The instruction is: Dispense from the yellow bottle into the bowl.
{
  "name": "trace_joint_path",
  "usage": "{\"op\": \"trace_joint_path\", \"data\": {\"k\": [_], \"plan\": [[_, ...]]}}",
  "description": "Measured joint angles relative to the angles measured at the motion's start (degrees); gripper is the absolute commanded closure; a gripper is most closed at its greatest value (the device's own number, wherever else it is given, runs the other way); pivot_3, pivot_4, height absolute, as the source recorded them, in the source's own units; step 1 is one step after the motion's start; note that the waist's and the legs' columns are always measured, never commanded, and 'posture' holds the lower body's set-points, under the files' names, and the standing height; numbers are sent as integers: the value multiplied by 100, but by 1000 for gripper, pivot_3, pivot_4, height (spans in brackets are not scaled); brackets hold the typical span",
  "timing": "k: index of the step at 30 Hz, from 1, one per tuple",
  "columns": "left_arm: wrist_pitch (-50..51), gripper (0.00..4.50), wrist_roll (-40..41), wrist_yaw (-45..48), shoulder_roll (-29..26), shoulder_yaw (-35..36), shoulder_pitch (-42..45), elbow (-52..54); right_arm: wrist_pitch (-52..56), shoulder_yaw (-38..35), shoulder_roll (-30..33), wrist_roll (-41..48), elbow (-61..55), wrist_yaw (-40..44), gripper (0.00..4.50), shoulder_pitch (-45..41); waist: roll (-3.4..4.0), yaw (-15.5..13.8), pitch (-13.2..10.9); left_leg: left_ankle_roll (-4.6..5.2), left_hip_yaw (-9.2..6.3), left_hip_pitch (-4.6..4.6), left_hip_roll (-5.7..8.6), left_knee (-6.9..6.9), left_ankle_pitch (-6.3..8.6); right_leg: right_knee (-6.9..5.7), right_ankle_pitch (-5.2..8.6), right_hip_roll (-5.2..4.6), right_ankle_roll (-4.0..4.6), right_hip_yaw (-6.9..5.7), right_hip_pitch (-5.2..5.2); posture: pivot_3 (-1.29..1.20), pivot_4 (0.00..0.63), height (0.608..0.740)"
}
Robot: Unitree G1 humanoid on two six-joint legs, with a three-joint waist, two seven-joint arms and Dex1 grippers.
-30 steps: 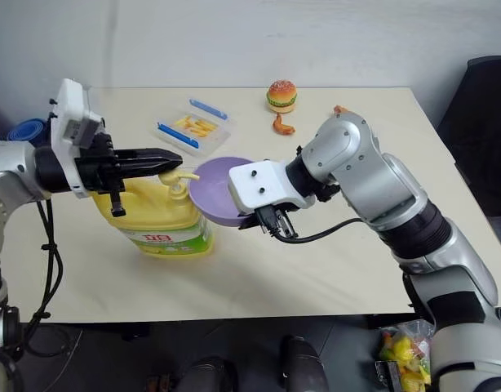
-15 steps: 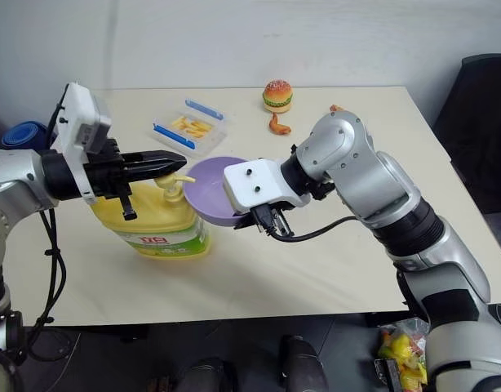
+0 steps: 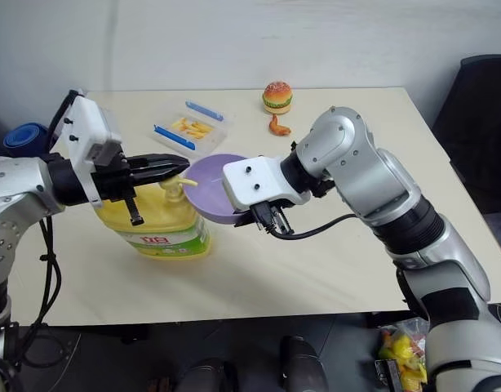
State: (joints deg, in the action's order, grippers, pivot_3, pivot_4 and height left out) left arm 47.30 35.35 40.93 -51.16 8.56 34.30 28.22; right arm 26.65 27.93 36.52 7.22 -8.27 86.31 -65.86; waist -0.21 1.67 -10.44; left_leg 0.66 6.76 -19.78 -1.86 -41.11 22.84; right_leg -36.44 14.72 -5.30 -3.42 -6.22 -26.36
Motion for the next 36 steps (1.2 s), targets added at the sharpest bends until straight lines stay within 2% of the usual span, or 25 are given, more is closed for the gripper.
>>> {"op": "trace_joint_path", "data": {"k": [7,21,36], "plan": [[-206,4416,-105,-6,130,-48,-76,-154,120,0,-22,2,-6,6,4500,-50,2,-1,3,0,-1,69,-10,18,1,15,3,-10,5,-2,67,0,150,740],[-377,4416,-109,-74,263,-33,-234,-180,224,0,-39,5,-5,24,4500,-52,14,-3,29,0,-5,74,-11,21,1,21,3,-23,5,-4,73,0,150,740],[-718,4416,-309,-67,293,-159,-340,-450,332,91,-125,-7,69,27,4500,-83,36,3,55,-2,16,127,-10,68,2,47,4,-26,7,13,98,0,150,740]]}}
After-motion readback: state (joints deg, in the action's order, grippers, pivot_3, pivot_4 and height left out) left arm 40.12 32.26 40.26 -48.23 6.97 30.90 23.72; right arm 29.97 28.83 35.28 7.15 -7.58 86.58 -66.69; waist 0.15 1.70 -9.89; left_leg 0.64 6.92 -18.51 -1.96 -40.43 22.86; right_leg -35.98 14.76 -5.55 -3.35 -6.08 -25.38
